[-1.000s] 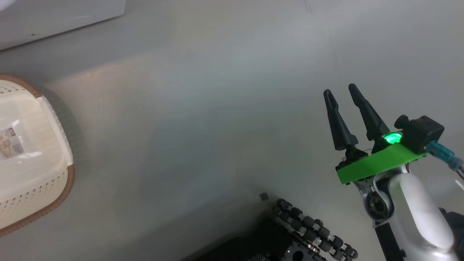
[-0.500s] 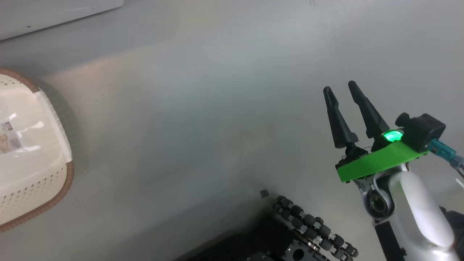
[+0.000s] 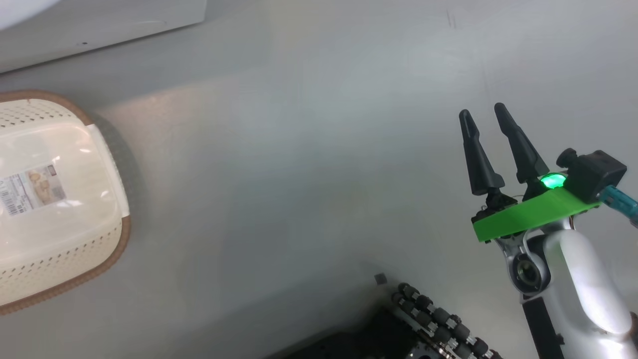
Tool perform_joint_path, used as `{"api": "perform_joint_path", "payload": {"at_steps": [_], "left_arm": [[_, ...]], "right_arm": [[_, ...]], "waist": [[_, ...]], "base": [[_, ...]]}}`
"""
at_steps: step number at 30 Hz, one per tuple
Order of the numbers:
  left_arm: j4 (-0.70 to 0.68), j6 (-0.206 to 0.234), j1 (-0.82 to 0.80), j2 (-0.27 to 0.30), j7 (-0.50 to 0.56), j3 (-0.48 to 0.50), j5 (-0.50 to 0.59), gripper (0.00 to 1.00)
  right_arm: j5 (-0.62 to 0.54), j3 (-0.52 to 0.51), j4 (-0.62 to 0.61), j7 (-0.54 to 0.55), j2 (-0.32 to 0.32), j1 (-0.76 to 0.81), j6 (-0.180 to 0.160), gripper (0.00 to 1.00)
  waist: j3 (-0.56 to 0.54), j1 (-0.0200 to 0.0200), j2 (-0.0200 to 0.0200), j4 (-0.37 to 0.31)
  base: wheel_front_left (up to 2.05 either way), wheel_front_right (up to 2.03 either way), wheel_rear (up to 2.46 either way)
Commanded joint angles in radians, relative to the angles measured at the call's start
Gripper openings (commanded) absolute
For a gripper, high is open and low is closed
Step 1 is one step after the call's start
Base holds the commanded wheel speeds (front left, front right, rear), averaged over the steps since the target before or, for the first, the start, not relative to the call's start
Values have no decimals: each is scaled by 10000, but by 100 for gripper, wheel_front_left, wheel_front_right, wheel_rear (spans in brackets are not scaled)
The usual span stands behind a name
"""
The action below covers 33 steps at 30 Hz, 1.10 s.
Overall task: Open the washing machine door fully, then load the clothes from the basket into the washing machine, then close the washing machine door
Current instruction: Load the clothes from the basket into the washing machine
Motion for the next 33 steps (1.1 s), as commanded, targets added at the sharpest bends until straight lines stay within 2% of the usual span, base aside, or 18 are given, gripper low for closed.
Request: {"api": "perform_joint_path", "payload": {"at_steps": [1, 8, 14, 15, 23, 33], "left_arm": [[-242, 114, 436, 321, -248, 46, -40, 100], [-169, 407, 1965, -211, -847, -82, 1, 100], [-786, 849, 3731, -894, -1145, -33, -89, 100], [-1181, 962, 4421, -1136, -1195, 14, -154, 100], [-3249, 1247, 7510, -2014, -1270, 284, -392, 100], [-5876, 1479, 10999, -3169, -1276, 81, 101, 100]], "right_arm": [[-133, -5, -182, -95, -121, 320, -2, 100], [-465, -370, -224, -95, -121, 485, -2, 100], [-833, -790, -207, -94, -121, 788, -2, 100], [-948, -944, -221, -62, -121, 929, -2, 100], [-1390, -1455, -558, 369, -121, 1568, -2, 100], [-1877, -1842, -1299, 1091, -121, 2398, -2, 100]], "waist": [[-312, 0, 0, 266], [-1034, 0, 0, 774], [-1945, 0, 0, 1226], [-2273, 0, 0, 1385], [-3474, 0, 0, 1977], [-4733, 0, 0, 2769]], "base": [[0, 0, 0], [0, 0, 0], [0, 0, 0], [0, 0, 0], [0, 0, 0], [0, 0, 0]]}}
